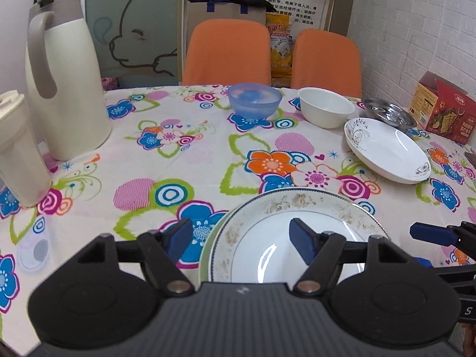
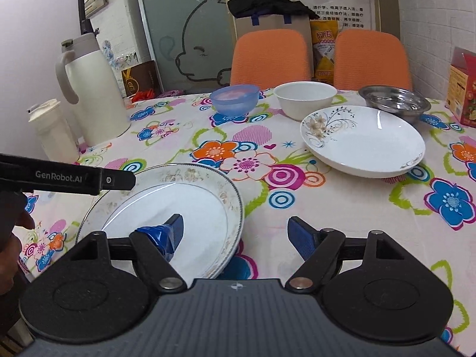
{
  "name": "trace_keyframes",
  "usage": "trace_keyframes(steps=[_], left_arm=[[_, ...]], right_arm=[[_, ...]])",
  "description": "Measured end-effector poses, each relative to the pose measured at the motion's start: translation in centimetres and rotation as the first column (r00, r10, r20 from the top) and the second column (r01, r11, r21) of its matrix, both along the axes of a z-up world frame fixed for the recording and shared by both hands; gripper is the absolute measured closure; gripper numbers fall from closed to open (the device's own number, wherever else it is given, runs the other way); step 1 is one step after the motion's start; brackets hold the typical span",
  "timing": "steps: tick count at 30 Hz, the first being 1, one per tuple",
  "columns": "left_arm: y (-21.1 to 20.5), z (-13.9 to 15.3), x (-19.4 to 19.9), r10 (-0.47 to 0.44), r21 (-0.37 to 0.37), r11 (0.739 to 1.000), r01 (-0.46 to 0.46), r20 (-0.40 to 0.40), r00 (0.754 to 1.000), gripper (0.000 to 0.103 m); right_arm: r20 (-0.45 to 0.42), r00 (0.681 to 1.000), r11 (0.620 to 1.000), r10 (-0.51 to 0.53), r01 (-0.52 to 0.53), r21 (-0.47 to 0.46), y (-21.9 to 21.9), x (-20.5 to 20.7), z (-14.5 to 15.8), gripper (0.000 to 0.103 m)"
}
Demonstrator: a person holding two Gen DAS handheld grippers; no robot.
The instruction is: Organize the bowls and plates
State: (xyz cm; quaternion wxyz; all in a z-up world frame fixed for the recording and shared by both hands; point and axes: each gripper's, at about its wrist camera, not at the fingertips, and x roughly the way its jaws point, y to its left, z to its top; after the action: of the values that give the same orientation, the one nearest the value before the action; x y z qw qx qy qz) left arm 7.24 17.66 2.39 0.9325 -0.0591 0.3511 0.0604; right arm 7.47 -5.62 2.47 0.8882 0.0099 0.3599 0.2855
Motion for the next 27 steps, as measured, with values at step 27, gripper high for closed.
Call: trace_keyframes(steps=[27], left_arm=[[-5.6,0.4,9.3,-0.096,0.098,0.990,0.101,-0.061,0.994,0.025]], right_arm=[[0.041,0.971,0.972,-0.237,0.237,0.004,-9.9,8.2,0.5,0.039]])
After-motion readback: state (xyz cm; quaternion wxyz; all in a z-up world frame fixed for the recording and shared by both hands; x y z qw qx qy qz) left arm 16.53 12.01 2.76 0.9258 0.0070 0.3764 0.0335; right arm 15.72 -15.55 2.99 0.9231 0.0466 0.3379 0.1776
